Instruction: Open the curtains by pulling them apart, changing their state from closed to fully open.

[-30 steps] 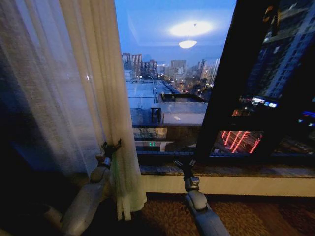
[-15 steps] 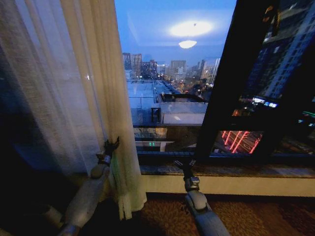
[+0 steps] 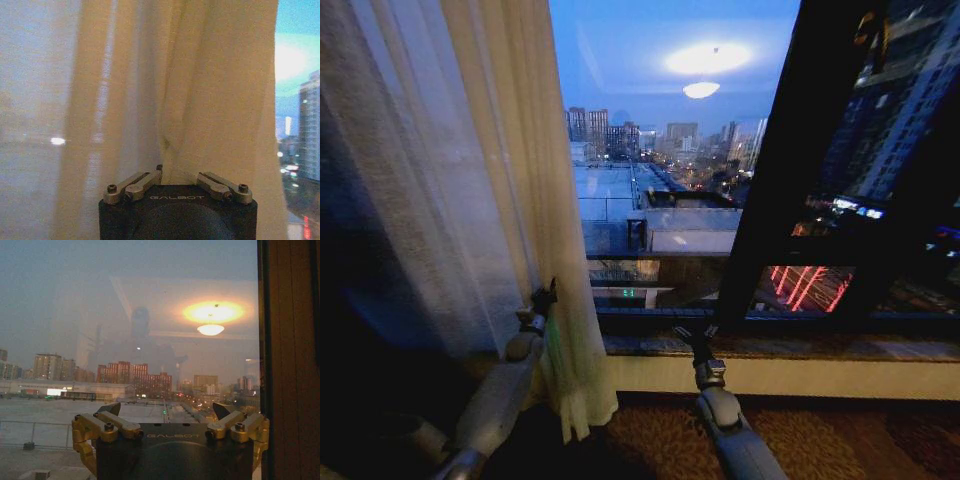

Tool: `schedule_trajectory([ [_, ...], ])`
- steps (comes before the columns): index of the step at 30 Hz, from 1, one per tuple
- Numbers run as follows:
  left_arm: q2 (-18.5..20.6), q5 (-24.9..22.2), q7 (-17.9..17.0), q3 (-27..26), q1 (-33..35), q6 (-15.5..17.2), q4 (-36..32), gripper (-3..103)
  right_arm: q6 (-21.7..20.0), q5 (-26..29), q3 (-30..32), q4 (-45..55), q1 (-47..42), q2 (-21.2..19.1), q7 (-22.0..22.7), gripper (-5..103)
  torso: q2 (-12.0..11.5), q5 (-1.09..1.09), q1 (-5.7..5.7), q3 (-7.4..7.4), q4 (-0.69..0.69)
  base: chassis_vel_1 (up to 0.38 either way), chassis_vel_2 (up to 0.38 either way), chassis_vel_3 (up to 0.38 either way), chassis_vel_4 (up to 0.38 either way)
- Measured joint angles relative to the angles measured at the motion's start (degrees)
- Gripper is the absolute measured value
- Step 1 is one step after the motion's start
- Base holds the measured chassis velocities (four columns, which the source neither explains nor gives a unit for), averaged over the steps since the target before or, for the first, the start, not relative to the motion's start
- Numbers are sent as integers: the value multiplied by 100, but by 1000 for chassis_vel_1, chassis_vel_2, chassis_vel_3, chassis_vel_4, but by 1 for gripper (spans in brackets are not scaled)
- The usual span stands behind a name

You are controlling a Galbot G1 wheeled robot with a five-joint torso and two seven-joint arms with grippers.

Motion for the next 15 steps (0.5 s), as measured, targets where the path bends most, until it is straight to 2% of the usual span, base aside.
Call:
schedule_trajectory([
  [3, 103, 0, -95, -116, 10, -16, 52, 2, 0, 0, 0, 0, 0, 0, 0, 100, 0, 0, 0, 0, 0, 0, 0, 0, 0],
  [7, 513, -87, -171, -365, -59, -96, 331, 2, 0, 0, 0, 0, 0, 0, 0, 100, 0, -1, 0, 0, 1, 0, 0, 0, 0],
  [12, 865, -262, -221, -492, -7, -127, 362, 2, 0, 0, 0, 0, 0, 0, 0, 100, 0, 0, 0, 0, 2, 0, 0, 0, 0],
  [15, 911, -294, -222, -510, 82, -130, 272, 2, 0, 0, 0, 0, 0, 0, 0, 100, 0, -1, 0, 0, 2, 0, 0, 0, 0],
])
